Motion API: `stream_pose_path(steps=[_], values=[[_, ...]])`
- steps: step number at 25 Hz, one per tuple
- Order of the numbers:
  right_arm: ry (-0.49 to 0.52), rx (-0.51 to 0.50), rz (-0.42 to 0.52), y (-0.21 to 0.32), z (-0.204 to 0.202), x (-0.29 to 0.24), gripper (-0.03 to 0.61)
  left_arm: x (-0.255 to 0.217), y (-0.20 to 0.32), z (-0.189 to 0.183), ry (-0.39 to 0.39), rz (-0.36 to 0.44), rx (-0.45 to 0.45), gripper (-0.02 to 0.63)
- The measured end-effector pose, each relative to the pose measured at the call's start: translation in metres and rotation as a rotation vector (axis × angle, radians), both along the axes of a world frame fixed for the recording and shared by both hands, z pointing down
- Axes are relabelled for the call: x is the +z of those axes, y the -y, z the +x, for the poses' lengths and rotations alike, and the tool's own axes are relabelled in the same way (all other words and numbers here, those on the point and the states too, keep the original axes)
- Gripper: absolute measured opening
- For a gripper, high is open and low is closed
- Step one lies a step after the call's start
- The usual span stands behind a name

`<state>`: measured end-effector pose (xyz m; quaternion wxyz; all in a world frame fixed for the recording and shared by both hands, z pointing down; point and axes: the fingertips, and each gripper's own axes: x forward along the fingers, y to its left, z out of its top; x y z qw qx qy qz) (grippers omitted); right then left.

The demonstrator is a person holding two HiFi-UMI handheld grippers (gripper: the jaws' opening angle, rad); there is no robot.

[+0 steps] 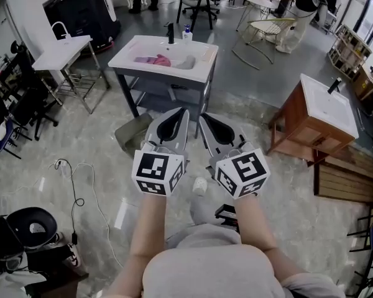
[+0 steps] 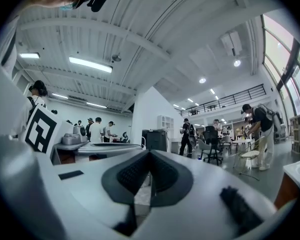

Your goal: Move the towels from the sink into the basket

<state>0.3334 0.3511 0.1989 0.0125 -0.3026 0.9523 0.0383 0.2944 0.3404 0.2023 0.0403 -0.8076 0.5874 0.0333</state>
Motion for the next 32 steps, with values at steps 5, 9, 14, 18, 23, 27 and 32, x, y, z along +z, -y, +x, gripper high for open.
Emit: stream_pose_path(steps=[5, 9, 14, 18, 23, 27, 32], values=[[0.003, -0.019, -0.014, 0.025, -0.014, 0.01, 0.018, 0.008, 0.026, -0.011, 0.008, -0.01, -0.012, 0.006], [-0.001, -0.024, -0.016, 0.05, -0.023, 0.013, 0.018, 0.012, 0.053, -0.021, 0.004, -0.018, -0.021, 0.006], [-0.004, -0.029, -0.018, 0.088, -0.035, 0.016, 0.018, 0.015, 0.089, -0.034, 0.002, -0.022, -0.029, 0.006], [-0.015, -0.042, -0.019, 0.119, -0.047, 0.015, 0.018, 0.015, 0.121, -0.043, 0.0, -0.026, -0.034, 0.006], [-0.022, -0.058, -0.025, 0.159, -0.057, 0.017, 0.018, 0.017, 0.163, -0.051, 0.004, -0.037, -0.039, 0.006], [-0.022, -0.069, -0.044, 0.197, -0.063, 0.022, 0.018, 0.022, 0.199, -0.06, 0.001, -0.051, -0.049, 0.006], [-0.014, -0.094, -0.064, 0.245, -0.073, 0.024, 0.018, 0.023, 0.245, -0.073, 0.007, -0.067, -0.072, 0.006]])
